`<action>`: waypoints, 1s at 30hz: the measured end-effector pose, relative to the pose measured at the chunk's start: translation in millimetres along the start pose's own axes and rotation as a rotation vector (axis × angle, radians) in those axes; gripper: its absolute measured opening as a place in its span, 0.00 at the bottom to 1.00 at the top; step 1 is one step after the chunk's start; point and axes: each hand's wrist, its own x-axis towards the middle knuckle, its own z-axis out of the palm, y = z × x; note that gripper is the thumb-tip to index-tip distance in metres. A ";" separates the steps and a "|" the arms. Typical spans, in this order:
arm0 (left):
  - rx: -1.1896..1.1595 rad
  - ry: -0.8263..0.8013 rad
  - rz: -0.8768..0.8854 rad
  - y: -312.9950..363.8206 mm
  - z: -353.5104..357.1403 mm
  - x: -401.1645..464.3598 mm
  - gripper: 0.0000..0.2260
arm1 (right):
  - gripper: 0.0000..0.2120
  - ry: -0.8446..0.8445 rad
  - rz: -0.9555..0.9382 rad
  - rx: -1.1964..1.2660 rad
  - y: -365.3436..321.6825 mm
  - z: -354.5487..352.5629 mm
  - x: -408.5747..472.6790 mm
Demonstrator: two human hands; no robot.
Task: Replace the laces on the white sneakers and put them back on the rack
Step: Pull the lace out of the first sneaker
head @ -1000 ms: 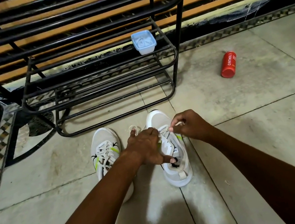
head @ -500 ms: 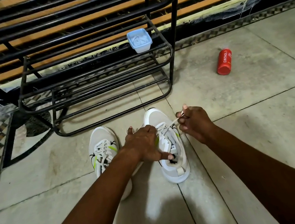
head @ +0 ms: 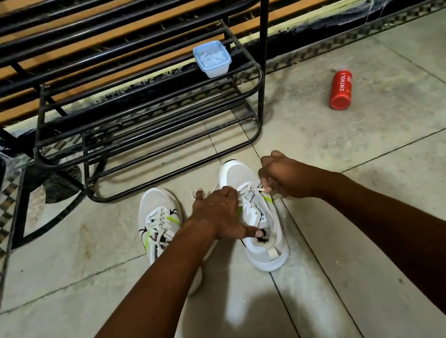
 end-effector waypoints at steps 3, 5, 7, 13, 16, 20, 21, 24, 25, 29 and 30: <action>-0.008 0.005 0.003 -0.2 -0.6 -0.2 0.57 | 0.07 0.232 0.095 -0.158 -2.8 -1.0 -1.1; -0.021 0.009 -0.001 0.1 -1.2 -0.8 0.56 | 0.08 0.420 0.167 -0.246 -11.0 -6.4 -0.9; -0.032 0.006 -0.001 0.4 -1.3 -2.1 0.56 | 0.06 0.570 0.203 -0.291 -11.9 -10.0 -2.9; -0.044 -0.012 0.002 0.9 -2.6 -4.4 0.56 | 0.06 0.863 0.518 0.814 -22.3 -6.0 -1.1; -0.045 -0.015 -0.001 0.5 -2.5 -3.0 0.57 | 0.07 0.732 0.497 0.968 -29.0 -7.5 1.6; -0.051 -0.029 -0.005 0.1 -0.1 -1.0 0.59 | 0.06 0.619 0.386 0.567 -26.2 -9.6 -4.2; -0.051 -0.034 -0.007 0.0 0.4 -1.0 0.59 | 0.06 0.607 0.349 0.502 -25.1 -9.6 -6.0; -0.063 -0.040 -0.014 0.1 0.8 -0.7 0.58 | 0.08 0.396 0.154 0.340 -22.8 -8.5 -7.6; -0.068 -0.042 -0.017 -0.2 1.2 -0.6 0.58 | 0.07 0.321 0.062 0.232 -20.9 -7.3 -6.3; -0.078 -0.036 -0.015 -1.8 3.4 0.7 0.58 | 0.08 0.084 -0.221 -0.166 -13.2 -10.3 -0.4; -0.076 -0.033 -0.012 -2.2 3.7 0.9 0.58 | 0.05 0.021 -0.247 -0.230 -15.3 -13.2 0.2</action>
